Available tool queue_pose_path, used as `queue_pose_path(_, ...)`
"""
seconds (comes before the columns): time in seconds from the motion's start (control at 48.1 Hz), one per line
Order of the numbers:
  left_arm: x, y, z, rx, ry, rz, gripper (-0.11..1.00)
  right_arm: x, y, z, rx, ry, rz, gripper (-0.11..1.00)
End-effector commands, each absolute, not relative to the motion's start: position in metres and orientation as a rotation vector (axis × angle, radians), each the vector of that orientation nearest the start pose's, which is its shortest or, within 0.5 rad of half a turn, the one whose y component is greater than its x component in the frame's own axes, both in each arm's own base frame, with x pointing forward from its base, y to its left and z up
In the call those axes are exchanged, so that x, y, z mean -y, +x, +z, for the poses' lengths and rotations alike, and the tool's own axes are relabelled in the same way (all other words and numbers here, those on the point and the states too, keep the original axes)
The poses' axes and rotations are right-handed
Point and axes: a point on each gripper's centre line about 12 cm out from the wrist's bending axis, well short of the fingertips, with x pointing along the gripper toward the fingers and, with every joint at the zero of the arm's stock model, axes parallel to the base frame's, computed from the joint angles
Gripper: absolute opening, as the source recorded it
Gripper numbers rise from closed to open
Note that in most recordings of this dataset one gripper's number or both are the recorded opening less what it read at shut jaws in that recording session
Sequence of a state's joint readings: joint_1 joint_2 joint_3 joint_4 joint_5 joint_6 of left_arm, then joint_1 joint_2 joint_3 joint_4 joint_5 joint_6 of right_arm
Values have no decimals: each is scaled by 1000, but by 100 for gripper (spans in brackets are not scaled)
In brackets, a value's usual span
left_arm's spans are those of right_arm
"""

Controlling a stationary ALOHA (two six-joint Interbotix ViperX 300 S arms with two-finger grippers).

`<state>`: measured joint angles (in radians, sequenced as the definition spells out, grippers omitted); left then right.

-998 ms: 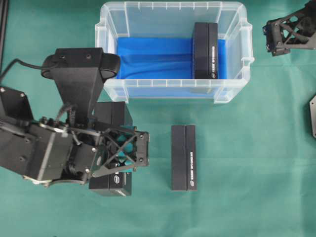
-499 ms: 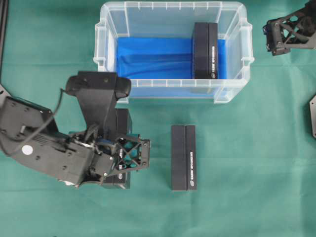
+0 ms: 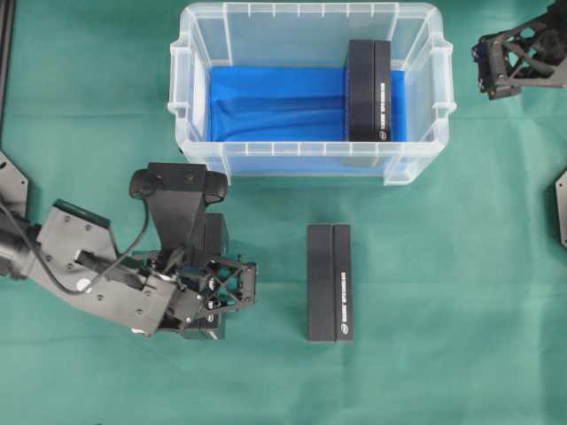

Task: Take out the box from the case.
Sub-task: 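Carry the held box out of the bin toward the table front-left, then lower the box onto the table left of the first box and release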

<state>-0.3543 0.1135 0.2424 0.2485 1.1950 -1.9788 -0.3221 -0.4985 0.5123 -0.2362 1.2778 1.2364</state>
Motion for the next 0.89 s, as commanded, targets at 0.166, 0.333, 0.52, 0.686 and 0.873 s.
queue_pose_path(0.166, 99, 369, 204, -931, -1067, 1169, 62, 101, 220, 309, -854, 1028, -1161, 94)
queue_pose_path(0.333, 100, 371, 199, -923, -1086, 1140, 62, 101, 220, 309, -858, 1030, -1164, 94)
queue_pose_path(0.52, 98, 372, 197, -916, -1104, 1119, 62, 101, 219, 308, -863, 1029, -1168, 94)
queue_pose_path(0.686, 98, 371, 196, -916, -1106, 1114, 62, 101, 219, 308, -864, 1028, -1167, 94)
queue_pose_path(0.873, 98, 369, 196, -922, -1112, 1116, 70, 101, 219, 309, -861, 1029, -1166, 94)
